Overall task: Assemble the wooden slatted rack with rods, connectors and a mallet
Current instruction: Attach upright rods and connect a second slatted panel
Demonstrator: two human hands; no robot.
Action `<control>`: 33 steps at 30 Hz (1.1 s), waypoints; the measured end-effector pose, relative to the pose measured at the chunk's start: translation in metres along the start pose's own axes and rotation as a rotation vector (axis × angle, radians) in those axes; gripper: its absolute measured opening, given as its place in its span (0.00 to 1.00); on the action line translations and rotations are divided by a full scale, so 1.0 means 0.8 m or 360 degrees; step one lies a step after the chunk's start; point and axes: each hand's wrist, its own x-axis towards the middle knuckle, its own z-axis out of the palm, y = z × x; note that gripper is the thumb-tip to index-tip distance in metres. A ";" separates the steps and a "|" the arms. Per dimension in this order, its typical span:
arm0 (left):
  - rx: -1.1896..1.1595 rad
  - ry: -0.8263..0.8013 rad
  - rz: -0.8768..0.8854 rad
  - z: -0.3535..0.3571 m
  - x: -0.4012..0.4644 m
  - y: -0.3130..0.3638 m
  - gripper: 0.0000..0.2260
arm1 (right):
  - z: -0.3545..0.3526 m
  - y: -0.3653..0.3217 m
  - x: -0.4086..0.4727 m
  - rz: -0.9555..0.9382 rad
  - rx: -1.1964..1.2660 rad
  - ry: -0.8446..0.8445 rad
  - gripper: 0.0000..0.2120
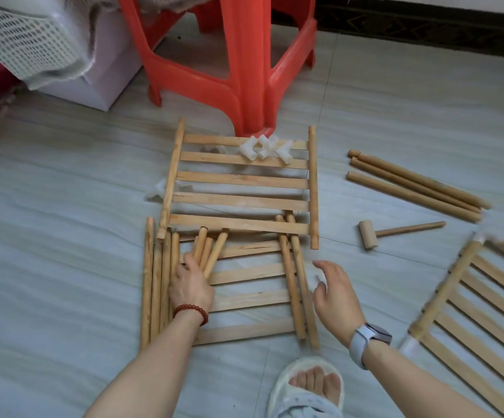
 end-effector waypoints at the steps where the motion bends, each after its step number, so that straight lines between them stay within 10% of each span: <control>1: -0.0044 0.0009 0.0036 -0.001 -0.003 -0.002 0.23 | -0.004 0.006 -0.005 0.0033 0.0015 0.0011 0.20; 14: 0.0473 0.0064 0.0369 0.005 -0.047 -0.009 0.17 | -0.018 0.042 -0.072 0.0429 0.0076 -0.0107 0.18; 22: 0.0166 0.0090 0.0661 -0.021 -0.085 0.001 0.11 | -0.056 0.043 -0.121 0.0501 0.0106 -0.0177 0.16; 29: -0.1205 -0.0958 0.0898 -0.104 -0.188 0.146 0.07 | -0.149 0.011 -0.133 0.0323 0.0517 -0.0233 0.20; 33: -0.1285 -0.1460 0.1267 -0.112 -0.257 0.246 0.09 | -0.226 0.006 -0.145 0.0268 0.0938 0.0217 0.15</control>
